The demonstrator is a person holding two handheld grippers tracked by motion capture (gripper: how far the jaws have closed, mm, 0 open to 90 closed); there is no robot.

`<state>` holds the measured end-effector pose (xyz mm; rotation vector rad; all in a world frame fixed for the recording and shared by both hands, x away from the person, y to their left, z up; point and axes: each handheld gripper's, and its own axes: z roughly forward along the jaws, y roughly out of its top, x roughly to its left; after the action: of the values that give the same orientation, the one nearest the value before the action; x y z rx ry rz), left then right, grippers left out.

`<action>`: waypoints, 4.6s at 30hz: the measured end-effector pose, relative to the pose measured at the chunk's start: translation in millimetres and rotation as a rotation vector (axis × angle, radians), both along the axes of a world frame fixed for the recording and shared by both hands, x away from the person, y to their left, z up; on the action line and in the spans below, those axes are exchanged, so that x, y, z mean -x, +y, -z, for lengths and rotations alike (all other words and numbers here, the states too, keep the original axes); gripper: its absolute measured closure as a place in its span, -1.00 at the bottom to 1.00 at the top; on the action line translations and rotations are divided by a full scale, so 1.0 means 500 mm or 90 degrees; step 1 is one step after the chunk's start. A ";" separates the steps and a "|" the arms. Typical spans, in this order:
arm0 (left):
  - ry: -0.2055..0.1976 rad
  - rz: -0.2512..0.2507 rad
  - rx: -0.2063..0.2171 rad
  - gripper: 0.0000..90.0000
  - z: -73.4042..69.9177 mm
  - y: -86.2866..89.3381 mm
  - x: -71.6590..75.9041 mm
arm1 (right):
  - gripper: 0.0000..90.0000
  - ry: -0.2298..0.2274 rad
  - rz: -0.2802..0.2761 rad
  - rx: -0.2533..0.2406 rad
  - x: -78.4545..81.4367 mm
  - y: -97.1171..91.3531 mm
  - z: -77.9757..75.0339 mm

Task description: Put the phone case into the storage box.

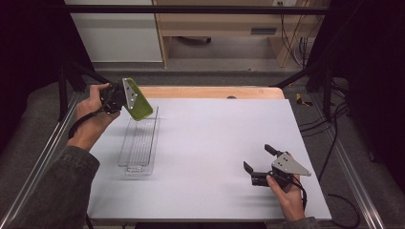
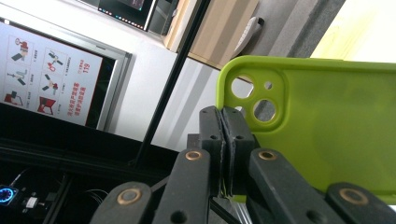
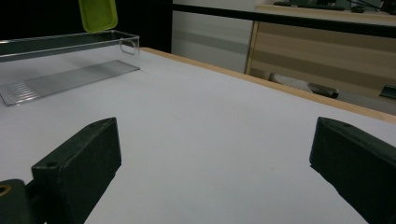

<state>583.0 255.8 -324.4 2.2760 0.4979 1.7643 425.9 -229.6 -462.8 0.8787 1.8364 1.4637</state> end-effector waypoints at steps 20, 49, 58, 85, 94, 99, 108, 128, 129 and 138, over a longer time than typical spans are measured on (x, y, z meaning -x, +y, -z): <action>-0.001 0.015 -0.030 0.94 0.023 -0.013 0.001 | -0.95 0.001 -0.001 0.000 0.000 0.000 0.000; -0.018 0.027 -0.074 0.94 0.046 -0.025 -0.006 | -0.95 0.004 0.000 0.000 -0.001 0.000 0.002; -0.019 0.029 -0.081 0.94 0.047 -0.027 -0.008 | -0.95 0.001 0.000 0.001 0.000 0.000 0.001; -0.015 0.029 -0.116 0.94 0.057 -0.024 -0.022 | -0.95 0.000 0.001 0.000 0.000 0.000 0.001; -0.019 0.032 -0.128 0.94 0.059 -0.026 -0.021 | -0.95 0.000 0.001 -0.001 0.000 0.000 0.001; -0.022 0.034 -0.140 0.94 0.058 -0.028 -0.024 | -0.95 -0.001 0.002 -0.002 0.000 0.000 0.000; -0.016 0.035 -0.155 0.95 0.065 -0.032 -0.030 | -0.95 -0.003 0.002 -0.005 0.002 -0.002 -0.002; -0.027 0.052 -0.174 0.94 0.069 -0.042 -0.037 | -0.95 -0.004 0.002 -0.001 0.000 -0.001 -0.001; -0.027 0.052 -0.174 0.94 0.069 -0.042 -0.037 | -0.95 -0.004 0.002 -0.001 0.000 -0.001 -0.001; -0.027 0.060 -0.181 0.95 0.076 -0.046 -0.041 | -0.95 -0.003 0.004 -0.001 0.000 -0.001 -0.001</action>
<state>603.4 233.0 -362.6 2.3925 0.1349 1.9361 426.0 -230.1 -462.5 0.8806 1.8284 1.4625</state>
